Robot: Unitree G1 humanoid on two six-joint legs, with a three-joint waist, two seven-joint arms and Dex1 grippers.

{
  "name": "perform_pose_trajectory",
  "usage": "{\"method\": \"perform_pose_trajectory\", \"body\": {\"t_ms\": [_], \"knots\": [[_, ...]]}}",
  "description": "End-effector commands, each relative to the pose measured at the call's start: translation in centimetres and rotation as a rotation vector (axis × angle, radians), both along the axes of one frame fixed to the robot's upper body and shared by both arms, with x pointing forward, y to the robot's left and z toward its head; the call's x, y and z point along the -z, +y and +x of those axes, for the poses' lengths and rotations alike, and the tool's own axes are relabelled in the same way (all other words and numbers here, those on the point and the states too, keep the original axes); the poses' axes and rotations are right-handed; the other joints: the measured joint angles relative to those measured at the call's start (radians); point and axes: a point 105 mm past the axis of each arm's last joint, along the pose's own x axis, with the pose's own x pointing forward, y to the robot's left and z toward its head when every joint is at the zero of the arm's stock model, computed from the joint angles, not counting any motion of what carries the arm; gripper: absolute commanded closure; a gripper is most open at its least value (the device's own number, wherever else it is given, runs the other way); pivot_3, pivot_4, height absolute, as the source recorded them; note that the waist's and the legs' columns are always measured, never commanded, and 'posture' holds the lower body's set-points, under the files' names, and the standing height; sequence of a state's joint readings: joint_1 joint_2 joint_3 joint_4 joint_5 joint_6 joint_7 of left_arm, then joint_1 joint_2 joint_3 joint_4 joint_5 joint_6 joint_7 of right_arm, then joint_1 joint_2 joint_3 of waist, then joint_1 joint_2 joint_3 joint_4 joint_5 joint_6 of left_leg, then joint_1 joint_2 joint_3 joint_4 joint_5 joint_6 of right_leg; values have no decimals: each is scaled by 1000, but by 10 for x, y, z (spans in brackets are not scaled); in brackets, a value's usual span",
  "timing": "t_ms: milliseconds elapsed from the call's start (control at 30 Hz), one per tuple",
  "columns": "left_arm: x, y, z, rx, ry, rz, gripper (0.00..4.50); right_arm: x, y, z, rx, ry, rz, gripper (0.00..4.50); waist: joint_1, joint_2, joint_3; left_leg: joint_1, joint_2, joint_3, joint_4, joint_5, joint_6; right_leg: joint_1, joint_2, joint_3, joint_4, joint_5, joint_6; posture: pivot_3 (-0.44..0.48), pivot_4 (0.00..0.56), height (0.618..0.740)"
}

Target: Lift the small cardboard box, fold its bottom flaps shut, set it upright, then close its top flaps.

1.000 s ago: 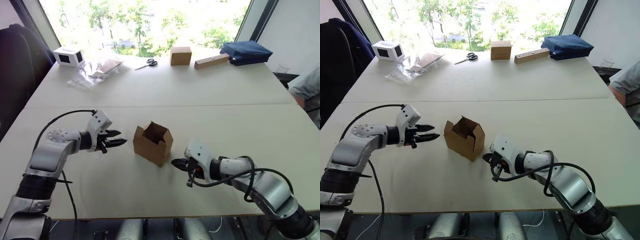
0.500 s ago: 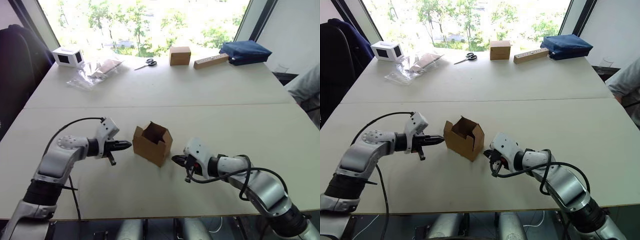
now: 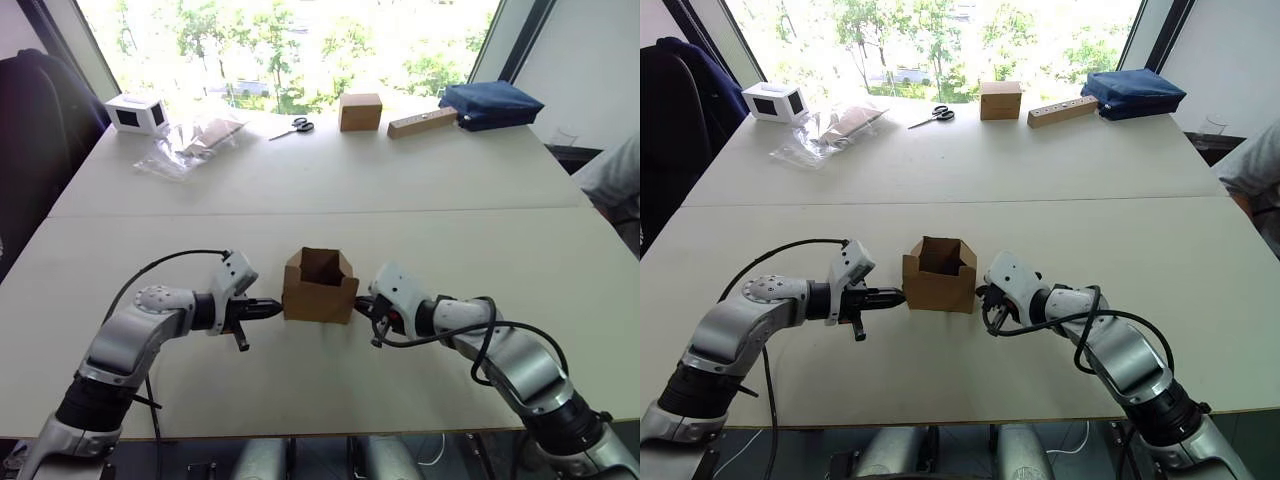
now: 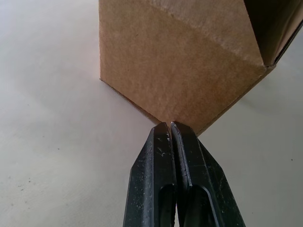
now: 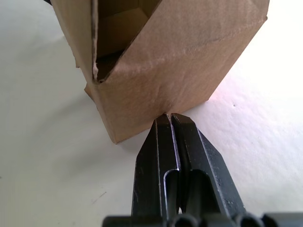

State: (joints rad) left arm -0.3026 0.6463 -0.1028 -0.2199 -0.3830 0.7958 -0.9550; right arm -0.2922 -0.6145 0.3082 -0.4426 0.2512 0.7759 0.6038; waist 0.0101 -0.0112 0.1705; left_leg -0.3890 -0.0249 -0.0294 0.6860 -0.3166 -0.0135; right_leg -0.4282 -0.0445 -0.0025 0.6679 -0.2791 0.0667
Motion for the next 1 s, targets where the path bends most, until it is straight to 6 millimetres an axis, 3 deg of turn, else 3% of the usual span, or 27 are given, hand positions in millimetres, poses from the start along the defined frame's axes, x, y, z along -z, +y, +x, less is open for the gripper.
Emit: {"method": "perform_pose_trajectory", "body": {"t_ms": [33,367,500,700,767,867,1000], "knots": [[-3,-4,-5,22,-17,-7,4426,-12,13,-3,-53,-48,39,4500,0,0,0,0,0,0,0,0,0,0,0,0,0,0,0,0,150,740],[-1,-5,-11,19,5,-24,4426,-14,11,0,-53,-73,25,4500,0,0,0,0,0,0,0,0,0,0,0,0,0,0,0,0,150,740],[-2,7,-8,-19,-3,-25,4426,-22,3,1,-53,-94,23,4500,0,0,0,0,0,0,0,0,0,0,0,0,0,0,0,0,150,740],[-30,37,10,-107,-117,-59,4426,-50,-13,-9,-126,-106,33,4500,1,0,0,0,0,0,0,0,0,0,0,0,0,0,0,0,150,740],[-52,39,13,-93,-134,-108,4426,-64,-22,-9,-138,-113,42,4500,3,0,0,0,0,0,0,0,0,0,0,0,-1,0,0,0,150,740],[-78,32,10,-40,-150,-155,4426,-87,-29,-1,-140,-142,89,4500,1,0,0,0,0,0,0,0,0,1,0,0,-1,0,0,0,150,740],[-87,11,-3,76,-152,-154,4426,-103,-24,7,-184,-149,157,4500,-5,0,0,0,0,0,-1,0,1,1,0,0,-1,0,0,0,150,740]]}}
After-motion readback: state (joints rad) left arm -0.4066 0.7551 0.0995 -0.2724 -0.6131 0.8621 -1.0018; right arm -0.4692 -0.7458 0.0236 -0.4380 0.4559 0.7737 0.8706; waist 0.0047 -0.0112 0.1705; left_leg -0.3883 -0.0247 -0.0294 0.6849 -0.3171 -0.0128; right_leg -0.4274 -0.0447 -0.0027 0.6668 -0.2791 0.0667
